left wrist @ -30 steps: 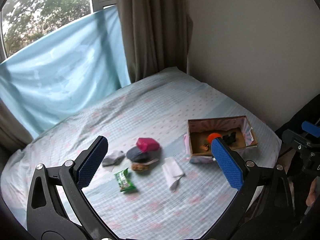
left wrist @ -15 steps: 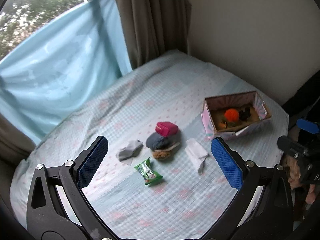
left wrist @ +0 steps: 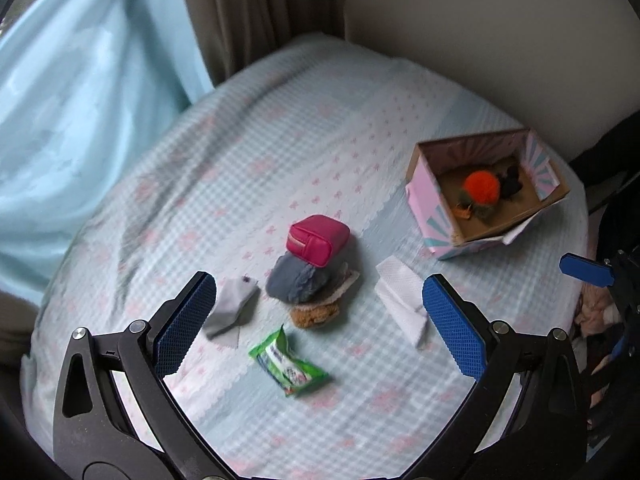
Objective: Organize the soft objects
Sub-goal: 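Withdraw both tools from the box toward the remaining items, then grasp the pink pouch with the left tool while the right tool grasps the white towel, then carry pouch and towel into the box and open both tools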
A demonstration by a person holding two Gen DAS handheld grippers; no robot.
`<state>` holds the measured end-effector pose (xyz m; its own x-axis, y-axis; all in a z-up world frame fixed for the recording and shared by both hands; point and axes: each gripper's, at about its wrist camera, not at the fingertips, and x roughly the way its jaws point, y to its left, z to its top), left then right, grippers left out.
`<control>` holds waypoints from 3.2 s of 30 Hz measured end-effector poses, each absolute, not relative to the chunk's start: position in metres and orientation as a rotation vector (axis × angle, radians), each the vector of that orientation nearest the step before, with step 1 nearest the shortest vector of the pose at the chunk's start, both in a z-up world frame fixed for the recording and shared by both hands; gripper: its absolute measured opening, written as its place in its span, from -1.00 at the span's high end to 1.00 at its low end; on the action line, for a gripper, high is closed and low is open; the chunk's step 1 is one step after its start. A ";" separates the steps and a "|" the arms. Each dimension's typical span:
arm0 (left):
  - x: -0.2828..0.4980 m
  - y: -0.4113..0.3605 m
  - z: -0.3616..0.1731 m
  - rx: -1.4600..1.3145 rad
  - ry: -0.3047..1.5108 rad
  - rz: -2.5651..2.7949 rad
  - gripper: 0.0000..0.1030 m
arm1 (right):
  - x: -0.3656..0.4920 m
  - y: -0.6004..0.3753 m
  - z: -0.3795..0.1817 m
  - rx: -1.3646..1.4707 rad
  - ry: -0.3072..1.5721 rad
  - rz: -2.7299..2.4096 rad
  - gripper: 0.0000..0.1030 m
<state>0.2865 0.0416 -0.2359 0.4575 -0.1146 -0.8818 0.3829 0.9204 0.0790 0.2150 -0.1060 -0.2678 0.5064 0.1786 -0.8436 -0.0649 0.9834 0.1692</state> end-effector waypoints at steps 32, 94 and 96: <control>0.415 -0.006 -0.461 0.487 1.307 -0.369 -0.75 | 0.313 -0.073 -0.507 -0.056 1.380 0.218 -0.75; 0.262 -0.078 -0.149 0.238 0.917 -0.285 -0.14 | 0.224 -0.242 -0.163 0.077 0.967 0.102 0.67; 0.267 -0.096 -0.152 0.235 0.923 -0.281 -0.14 | 0.233 -0.262 -0.167 0.108 0.983 0.107 0.67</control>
